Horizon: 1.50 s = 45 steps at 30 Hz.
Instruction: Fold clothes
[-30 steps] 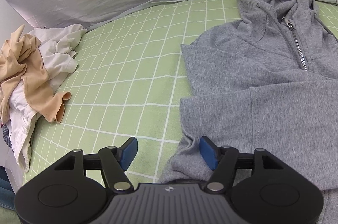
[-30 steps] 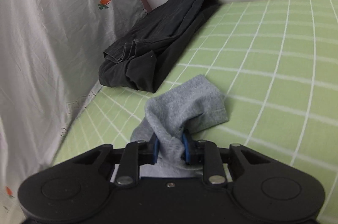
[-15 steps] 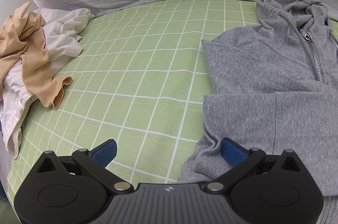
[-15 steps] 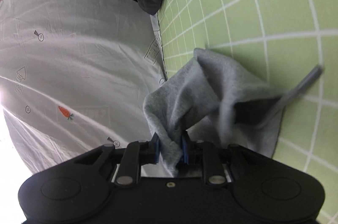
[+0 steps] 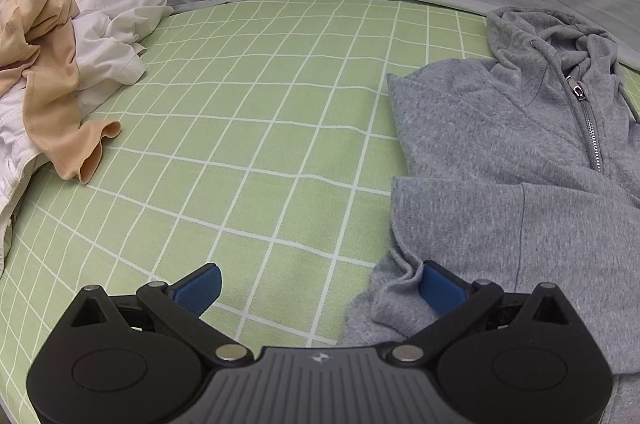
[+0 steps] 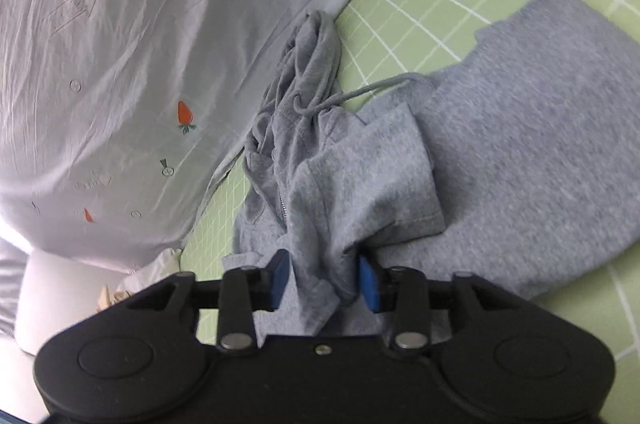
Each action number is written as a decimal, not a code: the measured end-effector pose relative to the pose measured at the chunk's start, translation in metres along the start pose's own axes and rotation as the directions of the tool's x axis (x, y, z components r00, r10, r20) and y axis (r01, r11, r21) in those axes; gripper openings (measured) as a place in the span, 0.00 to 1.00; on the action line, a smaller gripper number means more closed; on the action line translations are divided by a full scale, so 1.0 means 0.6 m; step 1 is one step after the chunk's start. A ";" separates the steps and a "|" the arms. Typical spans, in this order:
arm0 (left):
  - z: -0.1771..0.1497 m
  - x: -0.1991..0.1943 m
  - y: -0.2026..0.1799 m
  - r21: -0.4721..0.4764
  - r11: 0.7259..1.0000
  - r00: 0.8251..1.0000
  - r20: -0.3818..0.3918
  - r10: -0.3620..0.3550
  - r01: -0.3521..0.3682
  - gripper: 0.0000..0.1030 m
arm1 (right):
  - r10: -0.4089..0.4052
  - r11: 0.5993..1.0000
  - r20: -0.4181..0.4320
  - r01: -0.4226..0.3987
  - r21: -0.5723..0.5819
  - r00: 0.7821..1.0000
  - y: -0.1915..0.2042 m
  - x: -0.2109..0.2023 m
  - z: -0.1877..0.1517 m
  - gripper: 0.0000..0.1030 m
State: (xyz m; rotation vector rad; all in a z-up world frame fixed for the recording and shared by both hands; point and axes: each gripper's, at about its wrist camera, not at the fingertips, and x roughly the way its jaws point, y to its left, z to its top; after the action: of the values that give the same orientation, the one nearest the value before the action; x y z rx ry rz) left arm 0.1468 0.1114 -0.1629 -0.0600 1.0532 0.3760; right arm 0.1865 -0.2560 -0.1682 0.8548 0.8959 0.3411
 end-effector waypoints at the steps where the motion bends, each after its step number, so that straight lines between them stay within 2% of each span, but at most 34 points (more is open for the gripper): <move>1: 0.000 0.000 0.001 -0.010 1.000 1.000 -0.002 -0.002 0.002 1.00 | -0.015 0.999 0.019 0.016 -0.048 1.000 0.013 -0.010 0.002 0.84; 2: 0.000 0.001 0.002 -0.019 1.000 1.000 -0.005 -0.003 0.003 1.00 | -0.030 0.995 0.042 0.033 -0.092 0.999 0.024 -0.020 0.004 0.96; 3: 0.000 0.001 0.002 -0.027 1.000 1.000 -0.008 -0.003 0.003 1.00 | -0.046 0.991 0.072 0.055 -0.124 0.996 0.031 -0.031 0.006 0.99; 6: 0.002 -0.001 0.003 -0.032 0.999 1.000 -0.025 -0.005 0.004 1.00 | -0.083 0.979 0.166 0.112 -0.171 0.983 0.029 -0.073 0.006 1.00; 8: 0.005 -0.008 0.004 -0.028 1.000 0.999 -0.036 -0.001 0.000 1.00 | -0.162 0.963 0.258 0.209 -0.170 0.953 0.008 -0.103 0.009 1.00; 10: 0.005 -0.022 0.003 -0.033 0.999 1.000 -0.023 0.007 -0.008 1.00 | -0.283 0.918 0.347 0.358 -0.173 0.894 -0.019 -0.125 0.009 1.00; 12: 0.006 -0.040 0.000 -0.034 0.999 1.000 0.002 0.010 -0.010 1.00 | -0.412 0.837 0.419 0.518 -0.178 0.809 -0.042 -0.137 0.006 1.00; 13: 0.007 -0.049 -0.004 -0.033 0.999 1.000 0.021 0.009 -0.008 1.00 | -0.478 0.777 0.448 0.602 -0.184 0.755 -0.056 -0.138 0.005 1.00; 17: 0.016 -0.093 -0.031 -0.014 0.998 0.993 0.109 -0.053 0.055 1.00 | -0.629 0.610 0.479 0.771 -0.184 0.612 -0.115 -0.151 -0.007 1.00; 21: 0.024 -0.116 -0.084 0.034 0.987 0.979 0.122 -0.162 0.159 1.00 | -0.686 0.563 0.467 0.814 -0.144 0.558 -0.152 -0.162 -0.022 1.00; 23: 0.024 -0.123 -0.118 0.059 0.970 0.964 0.112 -0.242 0.237 1.00 | -0.701 0.555 0.456 0.821 -0.134 0.548 -0.161 -0.161 -0.029 1.00; 27: 0.010 -0.130 -0.194 0.145 0.919 0.922 0.071 -0.380 0.367 0.97 | -0.693 0.560 0.465 0.818 -0.134 0.551 -0.164 -0.152 -0.036 1.00; 30: 0.001 -0.138 -0.236 0.178 0.873 0.883 0.040 -0.468 0.454 0.89 | -0.662 0.581 0.493 0.802 -0.138 0.565 -0.168 -0.149 -0.042 1.00; 32: -0.002 -0.144 -0.253 0.187 0.837 0.849 0.026 -0.527 0.514 0.84 | -0.634 0.604 0.514 0.785 -0.138 0.578 -0.174 -0.149 -0.047 1.00; 33: -0.003 -0.147 -0.259 0.193 0.820 0.833 0.020 -0.553 0.539 0.82 | -0.637 0.603 0.508 0.786 -0.140 0.579 -0.172 -0.148 -0.046 1.00; 35: -0.004 -0.150 -0.273 0.217 0.798 0.815 0.014 -0.579 0.563 0.79 | -0.637 0.603 0.509 0.785 -0.140 0.579 -0.171 -0.148 -0.045 1.00; 38: -0.005 -0.144 -0.297 0.257 0.791 0.819 -0.009 -0.573 0.556 0.68 | -0.636 0.603 0.510 0.785 -0.140 0.579 -0.171 -0.147 -0.044 1.00; 39: -0.005 -0.137 -0.304 0.268 0.794 0.827 -0.018 -0.562 0.546 0.55 | -0.636 0.603 0.510 0.785 -0.140 0.579 -0.171 -0.147 -0.044 1.00; 40: -0.007 -0.131 -0.309 0.275 0.804 0.840 -0.027 -0.542 0.527 0.37 | -0.636 0.603 0.509 0.785 -0.140 0.580 -0.171 -0.147 -0.044 1.00; 41: -0.008 -0.124 -0.314 0.282 0.814 0.853 -0.036 -0.521 0.509 0.27 | -0.636 0.603 0.509 0.785 -0.139 0.579 -0.171 -0.147 -0.044 1.00; 42: -0.008 -0.121 -0.315 0.284 0.824 0.864 -0.030 -0.503 0.490 0.23 | -0.636 0.603 0.509 0.785 -0.140 0.580 -0.171 -0.147 -0.043 1.00; 44: -0.003 -0.120 -0.299 0.252 0.818 0.847 -0.017 -0.531 0.518 0.21 | -0.629 0.608 0.506 0.779 -0.154 0.590 -0.171 -0.148 -0.044 1.00; 45: 0.000 -0.125 -0.288 0.241 0.819 0.844 0.000 -0.536 0.520 0.21 | -0.625 0.607 0.501 0.776 -0.169 0.598 -0.169 -0.149 -0.046 1.00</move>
State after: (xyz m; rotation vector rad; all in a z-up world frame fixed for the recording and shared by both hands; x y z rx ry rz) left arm 0.1711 -0.0709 -0.1209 -0.1268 0.9601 -0.2544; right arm 0.1032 -0.3588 -0.2074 0.1263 0.6872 -0.3761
